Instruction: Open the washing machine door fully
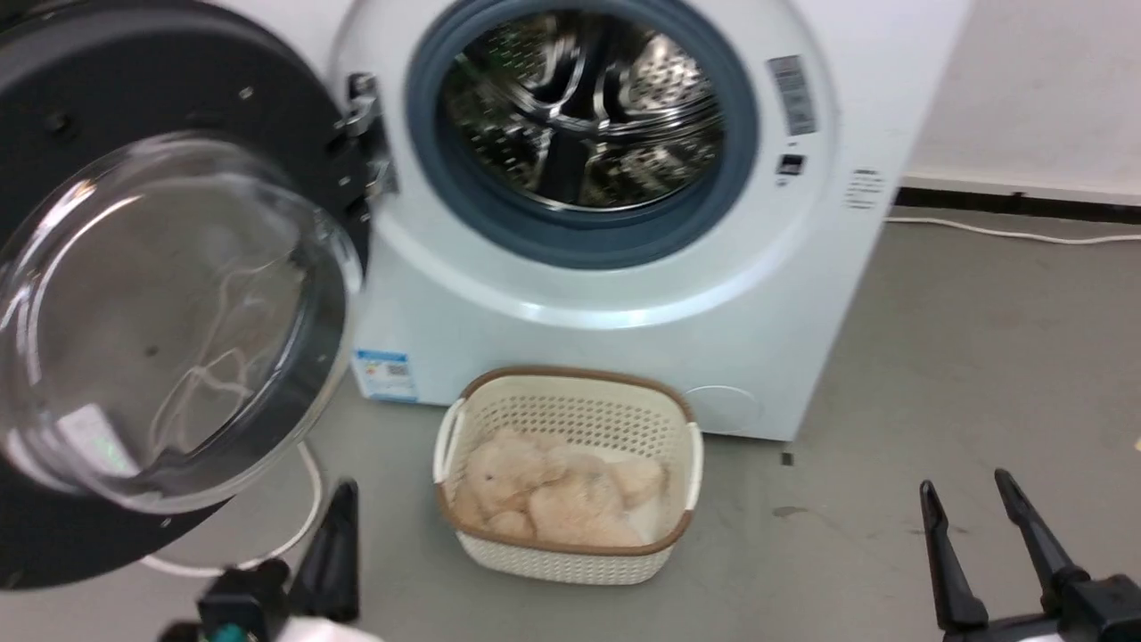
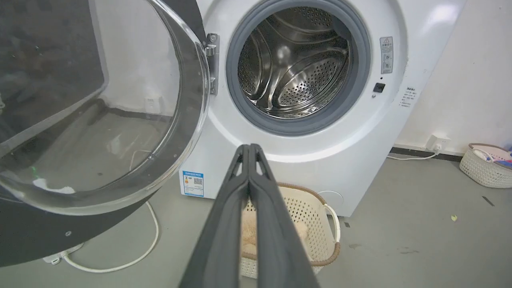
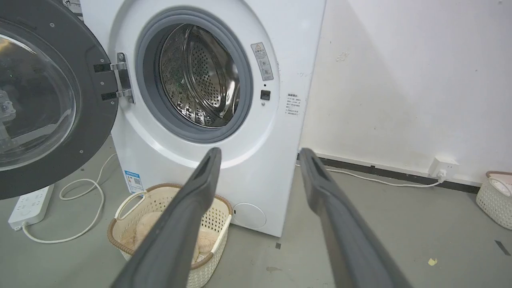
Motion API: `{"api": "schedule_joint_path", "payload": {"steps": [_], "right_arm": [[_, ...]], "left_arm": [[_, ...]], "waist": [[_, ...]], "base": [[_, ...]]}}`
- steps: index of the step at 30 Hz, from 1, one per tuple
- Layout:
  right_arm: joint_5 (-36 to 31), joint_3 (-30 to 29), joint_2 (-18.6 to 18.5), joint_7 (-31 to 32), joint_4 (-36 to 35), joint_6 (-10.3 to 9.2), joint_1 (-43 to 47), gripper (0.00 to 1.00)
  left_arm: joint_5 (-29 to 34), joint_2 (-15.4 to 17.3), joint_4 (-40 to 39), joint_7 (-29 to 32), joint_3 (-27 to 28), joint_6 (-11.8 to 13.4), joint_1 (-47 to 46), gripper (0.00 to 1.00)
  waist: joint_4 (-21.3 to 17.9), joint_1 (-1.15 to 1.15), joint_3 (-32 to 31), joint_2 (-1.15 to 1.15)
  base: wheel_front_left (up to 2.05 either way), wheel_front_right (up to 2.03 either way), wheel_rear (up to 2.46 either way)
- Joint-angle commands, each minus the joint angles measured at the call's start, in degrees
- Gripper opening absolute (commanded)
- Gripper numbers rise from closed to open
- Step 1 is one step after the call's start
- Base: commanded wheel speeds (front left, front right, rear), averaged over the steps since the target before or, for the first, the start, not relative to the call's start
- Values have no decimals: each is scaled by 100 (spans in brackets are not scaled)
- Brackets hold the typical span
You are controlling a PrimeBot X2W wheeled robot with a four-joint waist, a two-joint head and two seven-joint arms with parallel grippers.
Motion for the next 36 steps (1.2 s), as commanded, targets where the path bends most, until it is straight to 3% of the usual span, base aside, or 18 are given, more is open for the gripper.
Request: {"api": "schedule_joint_path", "payload": {"steps": [1,15,30,31,36], "right_arm": [[58,24,17,-22,-29,-4,105,100],[258,211,18,-26,172,-4,238,100],[307,248,18,-27,204,-4,222,100],[269,240,4,2,199,1,196,0],[265,243,4,26,198,1,181,0]], "left_arm": [[96,-50,83,-29,-63,64,158,100],[455,-300,347,-31,-75,169,355,100],[659,-489,213,-31,272,76,392,100],[639,-480,231,3,252,91,305,0],[669,-499,226,27,264,73,297,0]], "waist": [[-183,1,-93,0],[-280,1,-108,0],[-173,1,-107,0],[-173,1,-108,0],[-177,1,-103,0]], "base": [[0,0,0],[0,0,0],[0,0,0],[0,0,0],[0,0,0]]}}
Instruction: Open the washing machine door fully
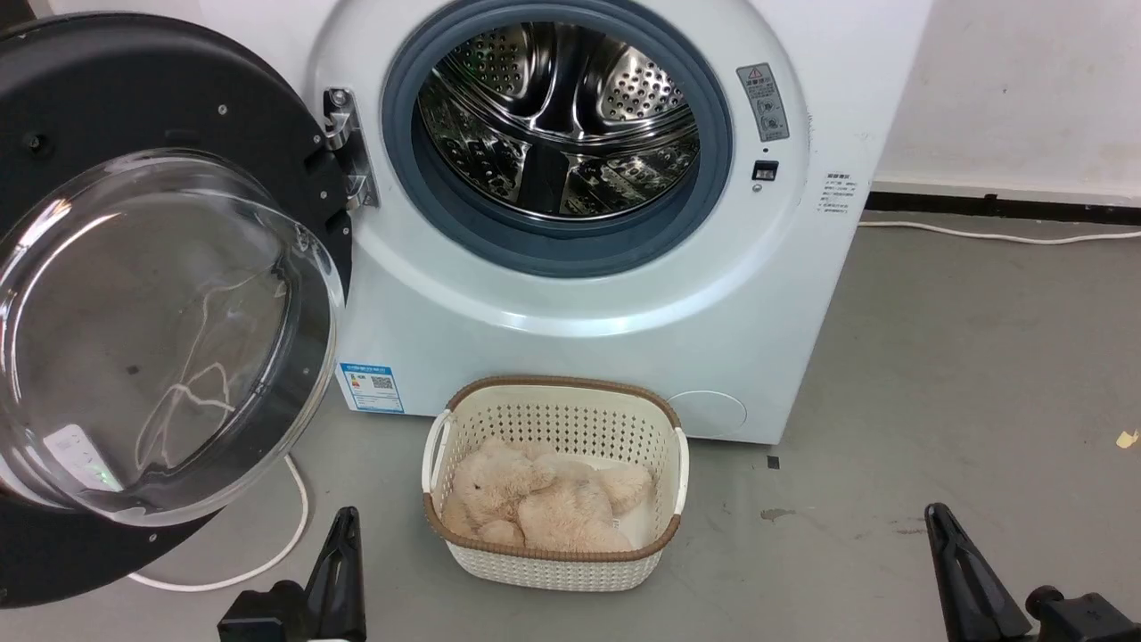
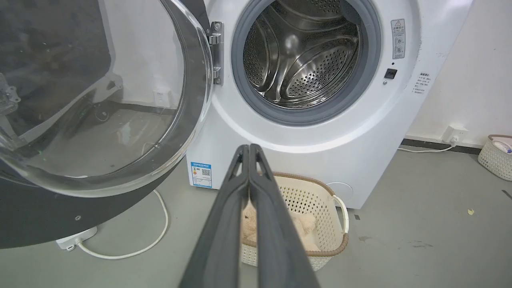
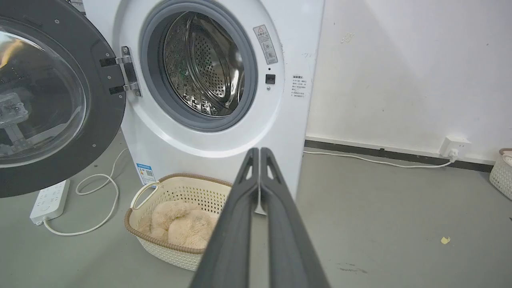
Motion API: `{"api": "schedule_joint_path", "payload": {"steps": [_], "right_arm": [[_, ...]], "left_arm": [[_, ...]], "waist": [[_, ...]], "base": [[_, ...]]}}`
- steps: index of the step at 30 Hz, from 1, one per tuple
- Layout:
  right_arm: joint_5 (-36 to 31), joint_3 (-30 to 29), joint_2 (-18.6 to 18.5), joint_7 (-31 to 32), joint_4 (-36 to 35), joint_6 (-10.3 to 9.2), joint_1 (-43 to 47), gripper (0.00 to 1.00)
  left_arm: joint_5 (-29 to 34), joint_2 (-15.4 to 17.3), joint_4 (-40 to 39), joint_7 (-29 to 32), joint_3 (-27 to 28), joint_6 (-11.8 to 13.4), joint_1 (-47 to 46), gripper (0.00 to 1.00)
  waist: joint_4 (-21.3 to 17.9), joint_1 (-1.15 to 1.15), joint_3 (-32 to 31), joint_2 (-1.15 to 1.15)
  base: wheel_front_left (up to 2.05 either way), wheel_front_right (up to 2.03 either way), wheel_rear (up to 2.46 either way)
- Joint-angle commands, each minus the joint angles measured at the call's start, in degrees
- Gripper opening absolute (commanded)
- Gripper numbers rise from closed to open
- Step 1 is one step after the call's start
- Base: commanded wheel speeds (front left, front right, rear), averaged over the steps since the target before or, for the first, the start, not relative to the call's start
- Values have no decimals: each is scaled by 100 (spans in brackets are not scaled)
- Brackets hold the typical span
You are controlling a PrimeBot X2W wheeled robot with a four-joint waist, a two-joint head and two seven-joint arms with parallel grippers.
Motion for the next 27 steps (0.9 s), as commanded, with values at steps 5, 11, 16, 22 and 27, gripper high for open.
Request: {"api": "schedule_joint_path", "payload": {"steps": [5,11,16,22,27], "right_arm": [[-13,23,1,79,-5,0,-50,0],[-24,44,2,149,-9,-1,-92,0],[-34,61,2,208,-12,-1,-128,0],[-45,82,3,278,-16,-1,-170,0],[-54,99,3,337,-19,-1,-206,0]], "left_arm": [[105,-47,-23,75,73,-66,-27,0],[194,-91,-43,145,137,-123,-50,0],[270,-129,-59,204,191,-171,-69,0],[360,-173,-79,274,255,-228,-93,0],[435,-210,-96,333,308,-276,-112,0]], "waist": [[-13,0,11,0],[-26,0,22,0],[-36,0,32,0],[-49,0,44,0],[-60,0,53,0]], "base": [[0,0,0],[0,0,0],[0,0,0],[0,0,0],[0,0,0]]}}
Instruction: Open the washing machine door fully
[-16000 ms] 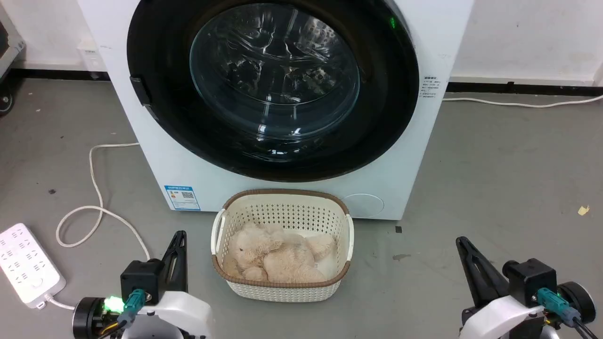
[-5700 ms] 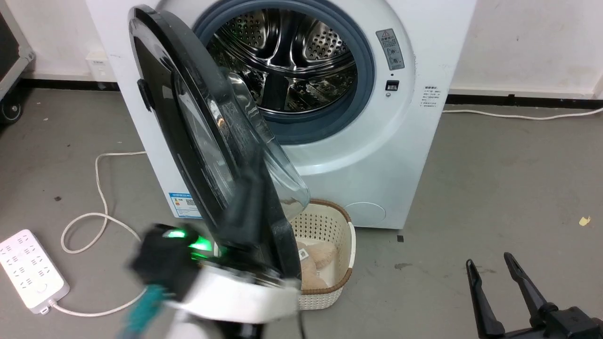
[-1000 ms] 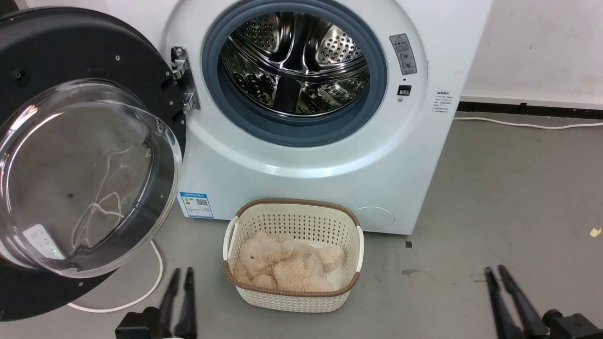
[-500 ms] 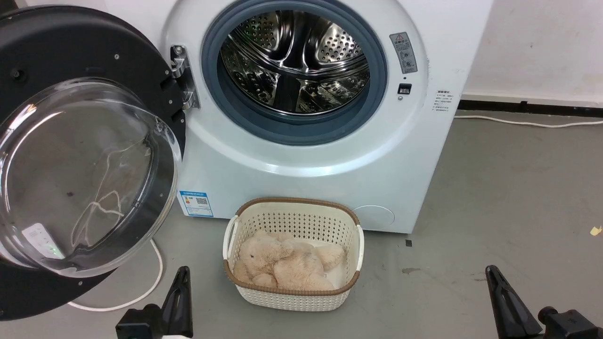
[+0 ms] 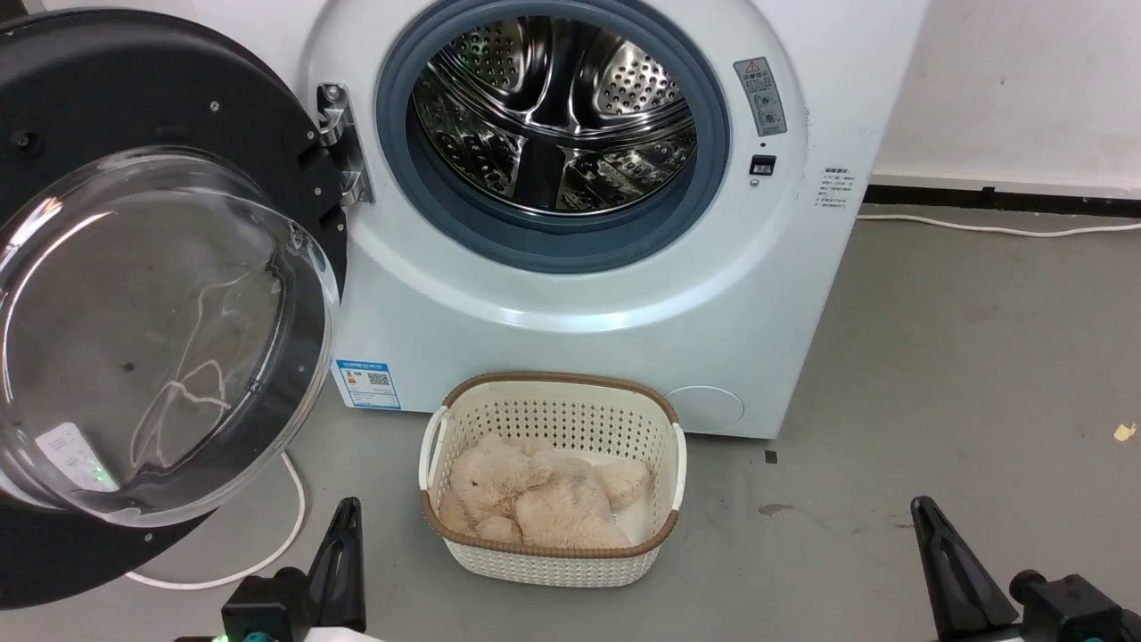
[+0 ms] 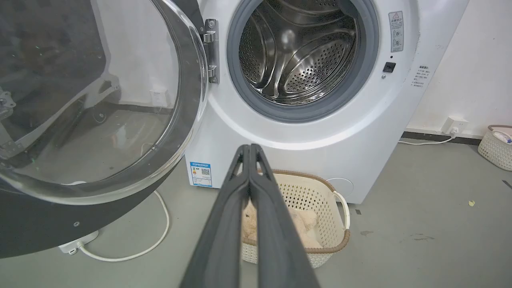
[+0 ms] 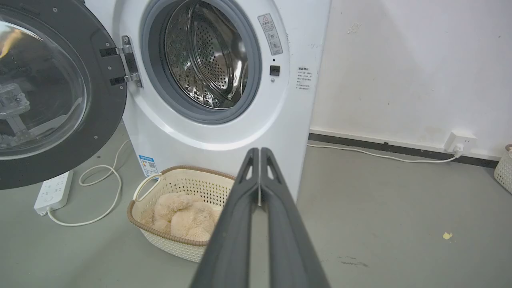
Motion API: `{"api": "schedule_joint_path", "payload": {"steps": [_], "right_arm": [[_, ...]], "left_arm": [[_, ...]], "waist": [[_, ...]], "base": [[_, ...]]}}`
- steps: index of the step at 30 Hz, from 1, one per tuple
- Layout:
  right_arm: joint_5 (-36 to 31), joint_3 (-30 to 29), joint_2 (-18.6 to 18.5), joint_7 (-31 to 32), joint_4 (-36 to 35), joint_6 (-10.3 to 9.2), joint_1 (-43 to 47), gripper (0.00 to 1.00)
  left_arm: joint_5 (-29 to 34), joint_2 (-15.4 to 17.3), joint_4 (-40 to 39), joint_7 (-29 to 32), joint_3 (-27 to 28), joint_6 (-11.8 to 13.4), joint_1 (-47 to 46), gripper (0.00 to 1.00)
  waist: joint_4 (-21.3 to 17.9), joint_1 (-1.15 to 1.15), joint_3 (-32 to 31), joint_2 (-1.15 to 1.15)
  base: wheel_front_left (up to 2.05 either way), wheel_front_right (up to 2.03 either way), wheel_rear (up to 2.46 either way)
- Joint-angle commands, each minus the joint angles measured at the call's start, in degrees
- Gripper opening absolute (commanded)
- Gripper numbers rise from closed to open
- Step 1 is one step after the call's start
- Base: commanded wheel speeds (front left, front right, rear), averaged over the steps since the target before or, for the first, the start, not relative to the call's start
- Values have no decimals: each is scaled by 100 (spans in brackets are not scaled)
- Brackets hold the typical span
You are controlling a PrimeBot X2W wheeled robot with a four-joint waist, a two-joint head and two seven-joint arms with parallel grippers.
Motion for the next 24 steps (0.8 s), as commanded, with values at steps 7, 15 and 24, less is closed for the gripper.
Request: {"api": "schedule_joint_path", "payload": {"steps": [7,15,24], "right_arm": [[-40,35,4,115,-21,-2,-136,0],[-55,62,5,209,-27,-2,-192,0],[-72,93,6,315,-33,-2,-256,0]], "left_arm": [[166,-72,-54,115,104,-91,-107,0],[286,-132,-80,208,189,-167,-138,0],[421,-199,-110,314,285,-253,-173,0]], "waist": [[-16,0,15,0],[-34,0,30,0],[-53,0,47,0]], "base": [[0,0,0],[0,0,0],[0,0,0]]}}
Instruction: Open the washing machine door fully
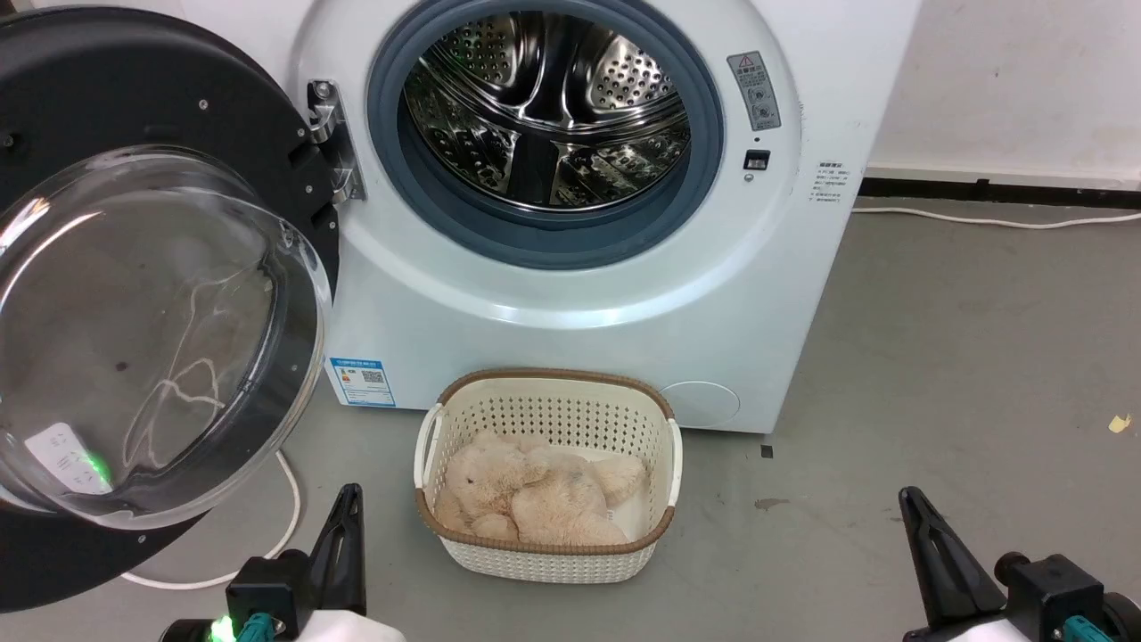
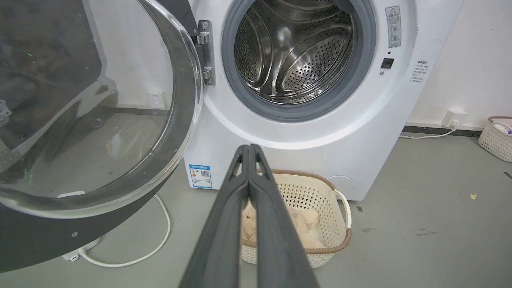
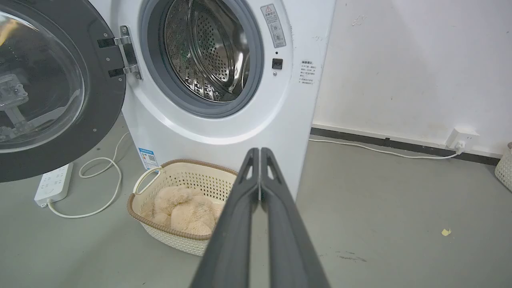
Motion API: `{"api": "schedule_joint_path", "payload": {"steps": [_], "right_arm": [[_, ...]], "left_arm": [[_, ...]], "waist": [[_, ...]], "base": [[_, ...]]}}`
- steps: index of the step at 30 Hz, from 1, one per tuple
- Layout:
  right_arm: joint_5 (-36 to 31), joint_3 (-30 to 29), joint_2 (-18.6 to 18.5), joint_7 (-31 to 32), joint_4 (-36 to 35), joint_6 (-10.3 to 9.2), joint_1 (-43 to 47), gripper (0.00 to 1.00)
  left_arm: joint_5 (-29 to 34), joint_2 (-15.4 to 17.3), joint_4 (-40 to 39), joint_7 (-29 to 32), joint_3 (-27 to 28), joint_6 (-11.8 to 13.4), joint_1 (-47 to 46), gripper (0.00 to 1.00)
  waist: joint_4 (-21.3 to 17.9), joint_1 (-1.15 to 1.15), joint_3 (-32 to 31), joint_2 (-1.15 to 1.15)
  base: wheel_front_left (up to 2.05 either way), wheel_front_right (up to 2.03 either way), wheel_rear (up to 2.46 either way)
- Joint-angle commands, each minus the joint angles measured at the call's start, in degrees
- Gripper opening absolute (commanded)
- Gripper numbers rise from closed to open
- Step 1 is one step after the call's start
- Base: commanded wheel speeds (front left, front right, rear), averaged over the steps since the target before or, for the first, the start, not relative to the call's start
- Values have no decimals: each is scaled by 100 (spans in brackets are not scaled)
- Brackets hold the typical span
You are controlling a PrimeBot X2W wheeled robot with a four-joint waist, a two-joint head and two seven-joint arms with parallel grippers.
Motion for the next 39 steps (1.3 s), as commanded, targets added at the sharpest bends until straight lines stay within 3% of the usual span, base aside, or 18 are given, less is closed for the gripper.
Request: {"api": "schedule_joint_path", "payload": {"steps": [1,39], "right_arm": [[-17,18,6,37,-28,-2,-113,0],[-92,155,11,506,-54,-4,-396,0]], "left_arm": [[70,-28,-33,41,54,-56,-80,0],[669,-325,-164,509,481,-438,-234,0]], "waist": [[-4,0,3,0],[-90,0,80,0]], "base": [[0,0,0],[0,0,0]]}}
